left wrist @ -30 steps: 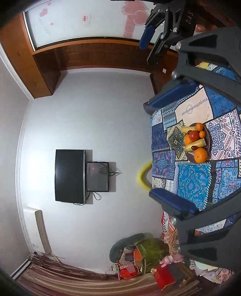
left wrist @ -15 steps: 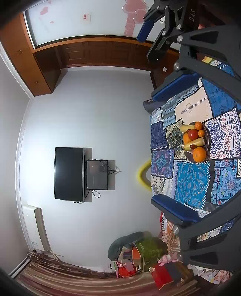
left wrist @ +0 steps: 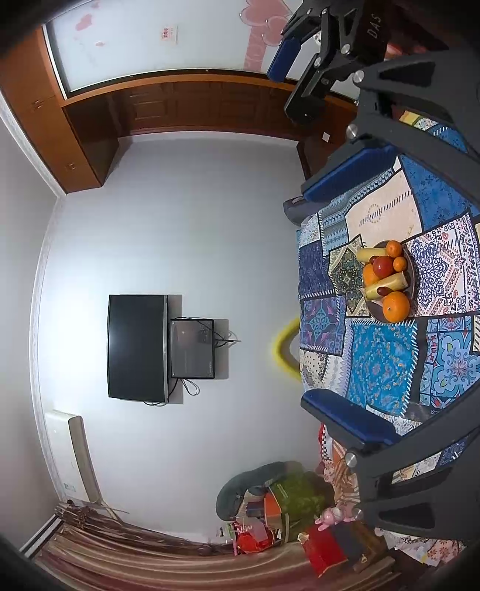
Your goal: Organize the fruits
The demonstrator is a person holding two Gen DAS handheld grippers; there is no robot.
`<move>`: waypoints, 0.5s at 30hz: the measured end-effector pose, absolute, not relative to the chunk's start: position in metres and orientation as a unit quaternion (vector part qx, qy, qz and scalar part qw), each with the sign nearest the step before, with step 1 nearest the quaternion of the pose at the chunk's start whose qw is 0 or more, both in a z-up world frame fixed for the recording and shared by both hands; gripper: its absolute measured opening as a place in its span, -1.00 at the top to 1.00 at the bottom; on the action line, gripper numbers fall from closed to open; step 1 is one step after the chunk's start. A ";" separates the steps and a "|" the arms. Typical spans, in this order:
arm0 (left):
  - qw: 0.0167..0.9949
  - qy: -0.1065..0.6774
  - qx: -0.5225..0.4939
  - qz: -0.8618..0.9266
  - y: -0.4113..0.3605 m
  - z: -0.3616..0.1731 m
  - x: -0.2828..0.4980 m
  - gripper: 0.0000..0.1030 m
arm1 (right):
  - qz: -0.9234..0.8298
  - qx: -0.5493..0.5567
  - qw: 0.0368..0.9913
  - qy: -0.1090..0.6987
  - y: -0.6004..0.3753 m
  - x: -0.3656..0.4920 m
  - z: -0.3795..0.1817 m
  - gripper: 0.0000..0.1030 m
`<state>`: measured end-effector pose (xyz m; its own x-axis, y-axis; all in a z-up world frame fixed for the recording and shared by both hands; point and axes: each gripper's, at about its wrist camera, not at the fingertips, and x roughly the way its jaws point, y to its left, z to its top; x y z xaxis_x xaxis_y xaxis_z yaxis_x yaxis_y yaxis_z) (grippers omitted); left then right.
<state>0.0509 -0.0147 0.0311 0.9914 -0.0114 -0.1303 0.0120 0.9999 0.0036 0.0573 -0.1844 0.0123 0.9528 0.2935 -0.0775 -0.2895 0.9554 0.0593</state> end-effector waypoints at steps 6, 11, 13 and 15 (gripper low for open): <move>0.998 0.066 0.002 -0.008 -0.015 0.031 0.052 -0.99 | 0.145 0.022 0.988 0.042 -0.185 0.058 0.013 -1.00; 0.998 0.067 0.002 -0.008 -0.015 0.030 0.053 -0.99 | 0.144 0.025 0.988 0.042 -0.186 0.058 0.013 -1.00; 0.998 0.067 0.002 -0.009 -0.015 0.030 0.053 -0.99 | 0.145 0.028 0.988 0.044 -0.187 0.059 0.013 -1.00; 0.998 0.066 0.002 -0.011 -0.014 0.031 0.054 -0.99 | 0.146 0.027 0.988 0.046 -0.187 0.060 0.013 -1.00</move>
